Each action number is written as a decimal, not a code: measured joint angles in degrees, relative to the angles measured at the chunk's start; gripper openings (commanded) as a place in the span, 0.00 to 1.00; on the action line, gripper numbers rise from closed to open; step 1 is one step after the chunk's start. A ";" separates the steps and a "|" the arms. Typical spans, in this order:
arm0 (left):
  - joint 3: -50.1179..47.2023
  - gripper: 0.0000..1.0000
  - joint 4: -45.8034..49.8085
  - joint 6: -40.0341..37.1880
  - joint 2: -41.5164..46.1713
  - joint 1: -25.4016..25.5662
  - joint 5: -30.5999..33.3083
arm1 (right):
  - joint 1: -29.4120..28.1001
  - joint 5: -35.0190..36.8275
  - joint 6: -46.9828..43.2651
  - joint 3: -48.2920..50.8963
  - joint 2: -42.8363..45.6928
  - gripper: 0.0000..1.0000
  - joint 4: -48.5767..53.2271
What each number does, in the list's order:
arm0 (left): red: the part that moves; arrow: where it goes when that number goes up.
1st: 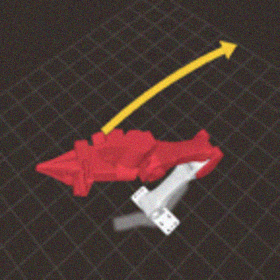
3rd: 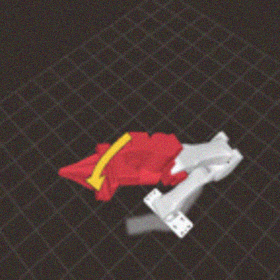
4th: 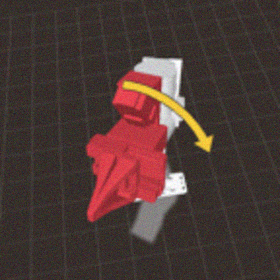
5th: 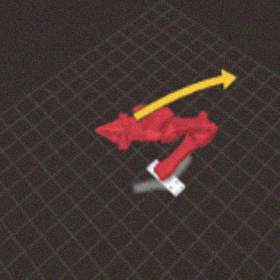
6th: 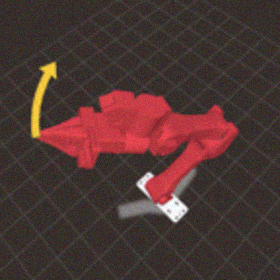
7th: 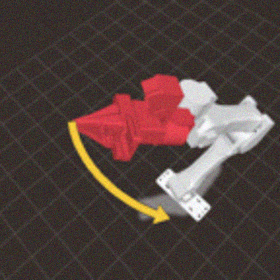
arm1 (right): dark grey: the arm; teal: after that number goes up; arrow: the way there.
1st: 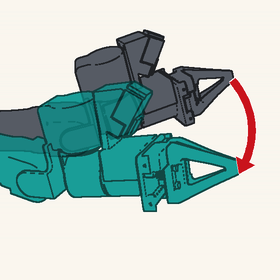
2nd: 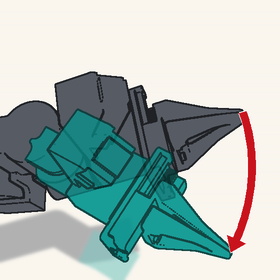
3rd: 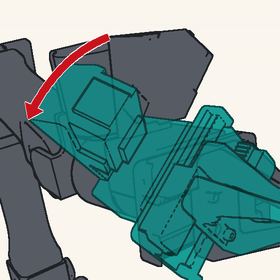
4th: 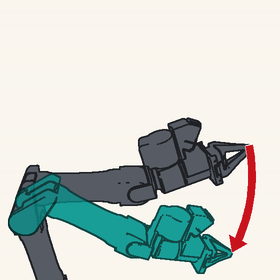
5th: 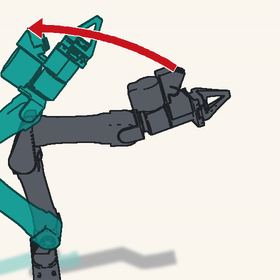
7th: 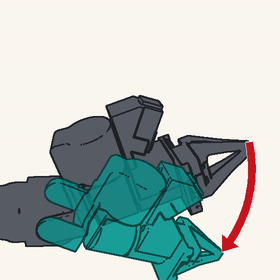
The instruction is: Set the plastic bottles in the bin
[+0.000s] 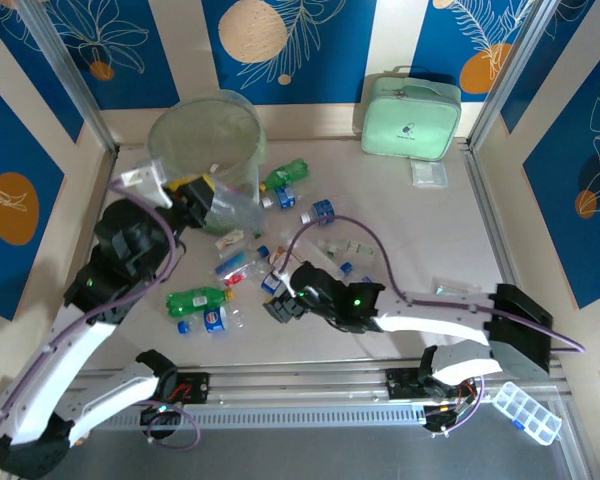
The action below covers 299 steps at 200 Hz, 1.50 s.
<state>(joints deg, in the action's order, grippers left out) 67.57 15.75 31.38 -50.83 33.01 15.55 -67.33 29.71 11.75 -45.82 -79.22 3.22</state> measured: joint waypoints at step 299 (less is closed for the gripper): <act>46.45 0.31 23.39 7.63 -63.95 -29.05 -26.69 | 9.29 8.20 8.28 13.86 26.49 0.86 -5.95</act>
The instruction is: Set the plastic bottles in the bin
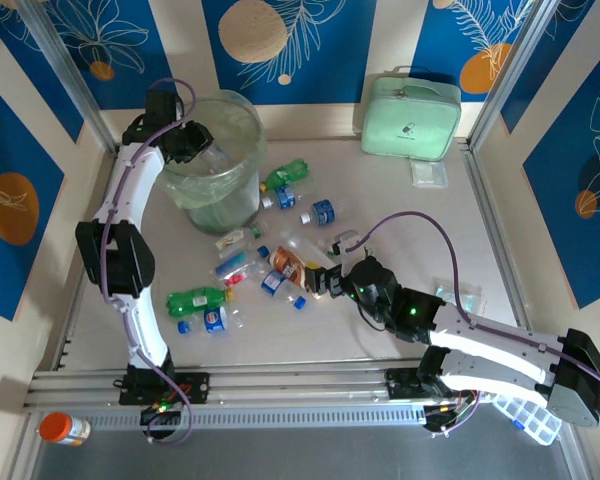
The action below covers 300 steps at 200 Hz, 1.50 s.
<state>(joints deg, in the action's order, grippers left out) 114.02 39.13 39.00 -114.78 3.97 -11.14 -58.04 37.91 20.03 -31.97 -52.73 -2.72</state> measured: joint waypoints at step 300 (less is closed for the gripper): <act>-38.97 0.78 -5.86 -4.79 49.46 26.71 12.96 | 0.35 -1.38 -0.46 -0.59 -2.40 0.86 0.63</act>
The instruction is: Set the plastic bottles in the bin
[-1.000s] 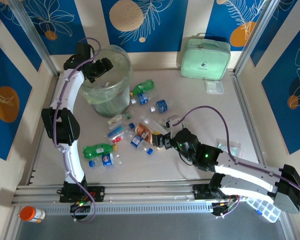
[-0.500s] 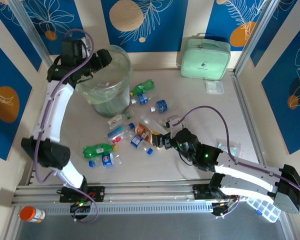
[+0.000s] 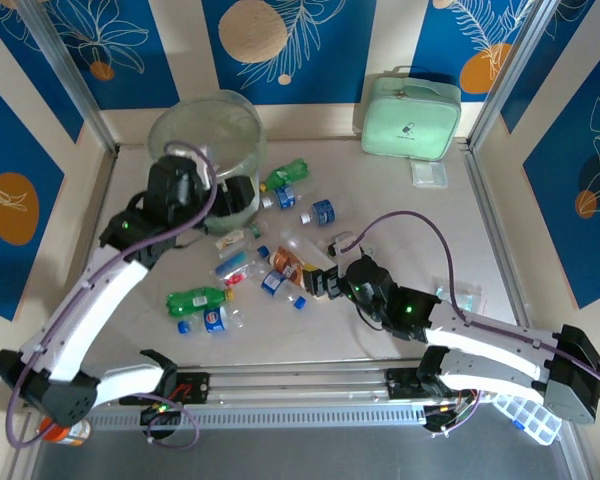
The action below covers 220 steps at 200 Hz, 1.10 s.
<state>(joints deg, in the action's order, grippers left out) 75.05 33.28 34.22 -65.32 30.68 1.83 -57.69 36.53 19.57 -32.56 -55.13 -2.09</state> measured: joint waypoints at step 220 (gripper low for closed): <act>-48.04 0.86 -21.57 2.40 30.93 14.36 30.18 | 1.25 -0.33 0.90 -11.93 -13.16 0.91 14.91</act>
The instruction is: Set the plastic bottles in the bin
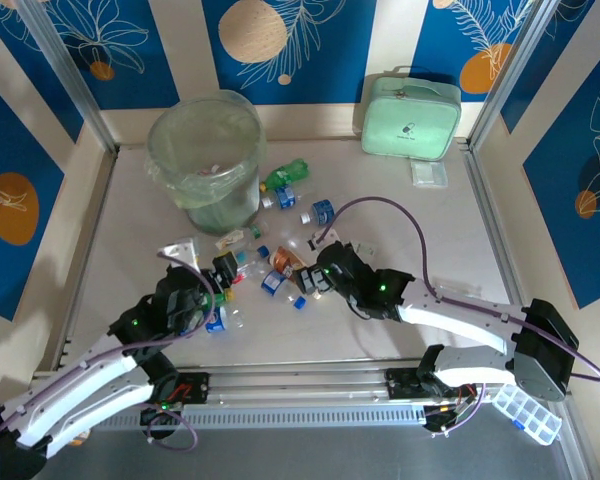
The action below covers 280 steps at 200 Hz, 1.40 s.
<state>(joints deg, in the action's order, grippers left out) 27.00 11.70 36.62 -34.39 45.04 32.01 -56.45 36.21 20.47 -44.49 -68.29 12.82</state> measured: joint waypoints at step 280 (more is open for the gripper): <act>-1.51 0.85 1.11 1.88 18.88 0.00 -1.77 | 17.88 -13.33 19.71 4.55 -4.24 0.83 23.96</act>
<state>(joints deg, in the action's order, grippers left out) 25.50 12.82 38.50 -15.51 45.04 30.24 -38.57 22.87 40.18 -39.94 -72.53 36.77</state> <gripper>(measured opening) 0.852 0.857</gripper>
